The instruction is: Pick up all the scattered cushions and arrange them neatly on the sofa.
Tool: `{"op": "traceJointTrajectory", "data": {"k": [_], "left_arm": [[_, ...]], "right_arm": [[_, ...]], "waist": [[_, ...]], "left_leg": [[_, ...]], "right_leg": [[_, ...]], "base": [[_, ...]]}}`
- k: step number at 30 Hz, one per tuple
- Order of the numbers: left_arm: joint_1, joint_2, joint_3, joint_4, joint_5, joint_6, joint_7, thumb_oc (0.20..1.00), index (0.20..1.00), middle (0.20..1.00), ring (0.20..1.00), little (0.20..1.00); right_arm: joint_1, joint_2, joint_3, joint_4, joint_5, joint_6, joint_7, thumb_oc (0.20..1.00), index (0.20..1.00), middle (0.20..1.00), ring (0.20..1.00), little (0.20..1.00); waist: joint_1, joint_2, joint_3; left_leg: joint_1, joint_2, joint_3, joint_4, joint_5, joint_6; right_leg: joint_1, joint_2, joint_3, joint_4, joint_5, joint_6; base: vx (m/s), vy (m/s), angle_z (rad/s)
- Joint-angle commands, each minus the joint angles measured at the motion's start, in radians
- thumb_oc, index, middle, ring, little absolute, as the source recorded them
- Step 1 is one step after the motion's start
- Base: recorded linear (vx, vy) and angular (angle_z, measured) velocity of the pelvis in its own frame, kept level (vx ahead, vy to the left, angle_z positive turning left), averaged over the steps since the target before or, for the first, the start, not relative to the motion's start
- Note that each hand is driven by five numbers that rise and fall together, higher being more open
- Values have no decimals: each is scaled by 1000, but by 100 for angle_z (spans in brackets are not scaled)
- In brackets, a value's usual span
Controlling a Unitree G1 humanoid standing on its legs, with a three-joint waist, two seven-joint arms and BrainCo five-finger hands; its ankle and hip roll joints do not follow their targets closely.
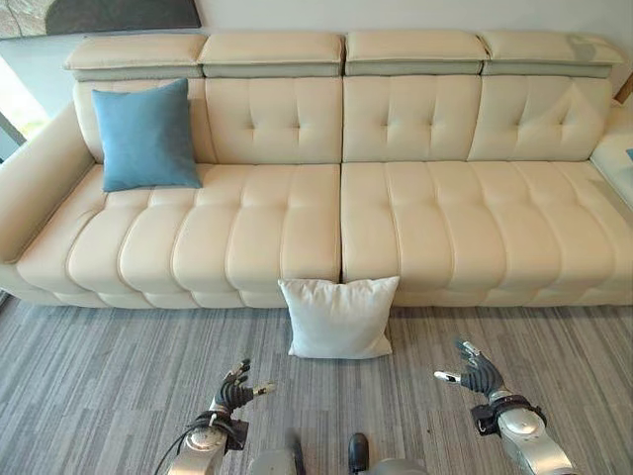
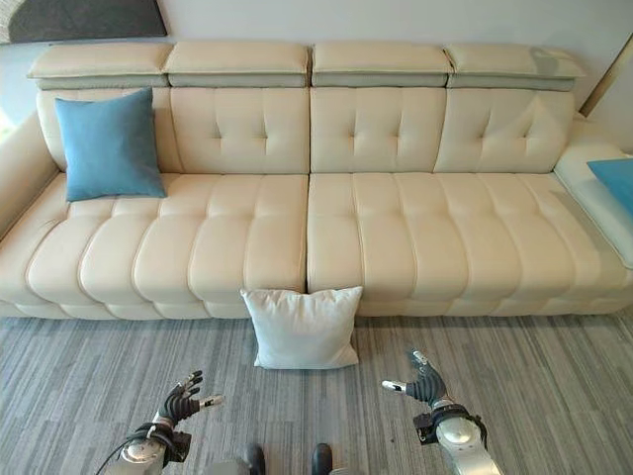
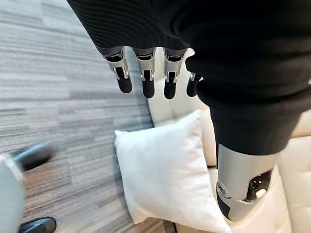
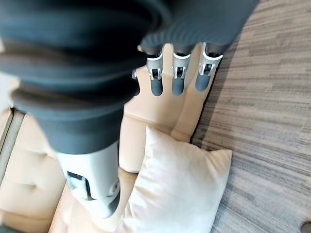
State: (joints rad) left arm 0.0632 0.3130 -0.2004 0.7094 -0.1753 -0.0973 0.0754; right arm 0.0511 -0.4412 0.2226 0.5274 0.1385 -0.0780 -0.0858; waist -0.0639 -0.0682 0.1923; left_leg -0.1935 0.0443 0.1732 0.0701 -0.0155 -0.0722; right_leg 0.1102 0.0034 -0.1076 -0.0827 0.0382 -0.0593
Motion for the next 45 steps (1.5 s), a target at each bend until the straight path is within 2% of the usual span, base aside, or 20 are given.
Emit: {"op": "traceJointTrajectory", "data": {"k": [1, 4, 6, 9, 10, 11, 12, 14, 15, 17, 18, 20, 26, 32, 34, 36, 38, 42, 44, 45], "left_arm": [[10, 31, -3, -54, 16, -36, 6, 1000, 1000, 1000, 1000, 1000], [29, 28, 10, -44, 21, -34, 5, 1000, 1000, 1000, 1000, 1000], [37, 33, 15, -38, 19, -31, 2, 1000, 1000, 1000, 1000, 1000], [18, 59, 19, -44, 22, -22, 5, 1000, 1000, 1000, 1000, 1000], [18, 59, 19, -44, 22, -22, 5, 1000, 1000, 1000, 1000, 1000], [-7, 76, 14, -50, 25, -22, 12, 1000, 1000, 1000, 1000, 1000], [-17, 86, 16, -55, 26, -26, 18, 1000, 1000, 1000, 1000, 1000], [-17, 89, 19, -57, 22, -28, 19, 1000, 1000, 1000, 1000, 1000], [-11, 89, 22, -63, 14, -32, 18, 1000, 1000, 1000, 1000, 1000], [-12, 88, 21, -64, 11, -33, 19, 1000, 1000, 1000, 1000, 1000], [-11, 87, 24, -61, 11, -34, 21, 1000, 1000, 1000, 1000, 1000], [-10, 89, 22, -63, 12, -39, 19, 1000, 1000, 1000, 1000, 1000], [-33, 99, 32, -41, -5, -44, 25, 1000, 1000, 1000, 1000, 1000], [-163, 111, 21, 3, -99, -78, 87, 1000, 1000, 1000, 1000, 1000], [-254, 125, 9, 29, -162, -94, 124, 1000, 1000, 1000, 1000, 1000], [-288, 138, 1, 34, -175, -100, 137, 1000, 1000, 1000, 1000, 1000], [-363, 158, -7, 64, -200, -112, 161, 1000, 1000, 1000, 1000, 1000], [-526, 219, -6, 139, -272, -132, 207, 1000, 1000, 1000, 1000, 1000], [-571, 241, -7, 169, -283, -131, 217, 1000, 1000, 1000, 1000, 1000], [-629, 264, -18, 170, -302, -137, 233, 1000, 1000, 1000, 1000, 1000]], "right_arm": [[-12, -33, -30, -47, 6, -32, -15, 1000, 1000, 1000, 1000, 1000], [-1, -23, -25, -48, -7, -31, -6, 1000, 1000, 1000, 1000, 1000], [-1, -5, -14, -36, -18, -28, 2, 1000, 1000, 1000, 1000, 1000], [-28, 13, 8, -48, -24, -25, 9, 1000, 1000, 1000, 1000, 1000], [-28, 13, 8, -48, -24, -25, 9, 1000, 1000, 1000, 1000, 1000], [-50, 27, 24, -53, -23, -28, 10, 1000, 1000, 1000, 1000, 1000], [-64, 39, 38, -46, -23, -28, 12, 1000, 1000, 1000, 1000, 1000], [-67, 41, 42, -43, -24, -28, 11, 1000, 1000, 1000, 1000, 1000], [-70, 34, 45, -38, -34, -24, 10, 1000, 1000, 1000, 1000, 1000], [-72, 31, 46, -35, -38, -22, 9, 1000, 1000, 1000, 1000, 1000], [-72, 25, 48, -28, -51, -18, 7, 1000, 1000, 1000, 1000, 1000], [-65, 21, 44, -27, -48, -19, 8, 1000, 1000, 1000, 1000, 1000], [-91, -11, 58, -19, -63, -25, 0, 1000, 1000, 1000, 1000, 1000], [-225, -66, 98, 2, -72, -40, -58, 1000, 1000, 1000, 1000, 1000], [-333, -93, 123, 51, -50, -34, -98, 1000, 1000, 1000, 1000, 1000], [-373, -105, 127, 72, -36, -34, -114, 1000, 1000, 1000, 1000, 1000], [-473, -111, 130, 124, 15, -37, -146, 1000, 1000, 1000, 1000, 1000], [-668, -111, 131, 314, 134, -52, -216, 1000, 1000, 1000, 1000, 1000], [-740, -105, 134, 362, 170, -53, -225, 1000, 1000, 1000, 1000, 1000], [-810, -94, 153, 393, 207, -57, -238, 1000, 1000, 1000, 1000, 1000]], "waist": [[39, 13, 9], [42, 18, -6], [55, 7, -20], [57, 2, -4], [57, 2, -4], [49, 6, 17], [47, 14, 26], [43, 18, 31], [35, 27, 28], [30, 31, 29], [21, 26, 29], [18, 19, 28], [37, 11, 38], [43, 27, 146], [38, 37, 188], [35, 41, 206], [23, 42, 229], [8, 55, 275], [2, 58, 271], [2, 59, 265]], "left_leg": [[0, -2, -15, -10, 101, -18], [30, -1, -18, -32, 99, -3], [48, -21, -34, 1, 63, 23], [89, -32, -17, 13, 14, 68], [88, -32, -17, 13, 14, 68], [113, -35, -14, 21, -12, 87], [140, -35, -8, 24, -36, 96], [154, -36, -11, 24, -44, 96], [177, -36, -21, 17, -56, 93], [183, -36, -30, 18, -60, 90], [201, -45, -48, 19, -77, 83], [207, -54, -60, 29, -87, 78], [176, -29, -82, 43, -82, 41], [-22, 1, -117, 134, -61, 9], [-139, 17, -118, 184, -53, 5], [-173, 22, -118, 214, -76, 0], [-281, 24, -101, 272, -64, 8], [-517, 49, -99, 454, -126, 5], [-624, 58, -108, 528, -145, 8], [-722, 64, -113, 602, -163, 12]], "right_leg": [[34, -20, 22, 56, -149, 133], [46, -27, 36, 70, -166, 141], [32, -58, 62, 156, -178, 156], [-81, -88, 88, 390, -122, 200], [-82, -88, 89, 390, -122, 200], [-168, -100, 98, 522, -70, 217], [-206, -130, 51, 532, -75, 202], [-217, -143, 20, 519, -84, 194], [-239, -152, -5, 452, -98, 188], [-243, -149, 1, 418, -101, 188], [-259, -145, 37, 330, -85, 197], [-229, -148, 49, 267, -82, 203], [-211, -136, 29, 229, -79, 185], [-377, -129, -8, 320, -107, 152], [-499, -129, -7, 387, -122, 142], [-539, -124, -1, 424, -146, 145], [-649, -121, 15, 473, -133, 134], [-890, -117, 45, 663, -190, 135], [-987, -114, 61, 724, -207, 126], [-1081, -112, 73, 790, -223, 116]], "base": [[342, 100, -21], [328, 150, -52], [361, 198, -59], [191, 144, -52], [106, 115, -23], [177, 110, -27], [178, 109, -25], [175, 7, -11], [239, -51, -5], [183, -79, -1], [129, -81, 11], [159, -120, 23], [51, -208, 38], [-176, -151, 25], [-199, -121, 5], [-96, -37, 3], [-216, 7, -1], [-109, -2, -9], [-80, -13, -3], [-43, -21, -8]]}}
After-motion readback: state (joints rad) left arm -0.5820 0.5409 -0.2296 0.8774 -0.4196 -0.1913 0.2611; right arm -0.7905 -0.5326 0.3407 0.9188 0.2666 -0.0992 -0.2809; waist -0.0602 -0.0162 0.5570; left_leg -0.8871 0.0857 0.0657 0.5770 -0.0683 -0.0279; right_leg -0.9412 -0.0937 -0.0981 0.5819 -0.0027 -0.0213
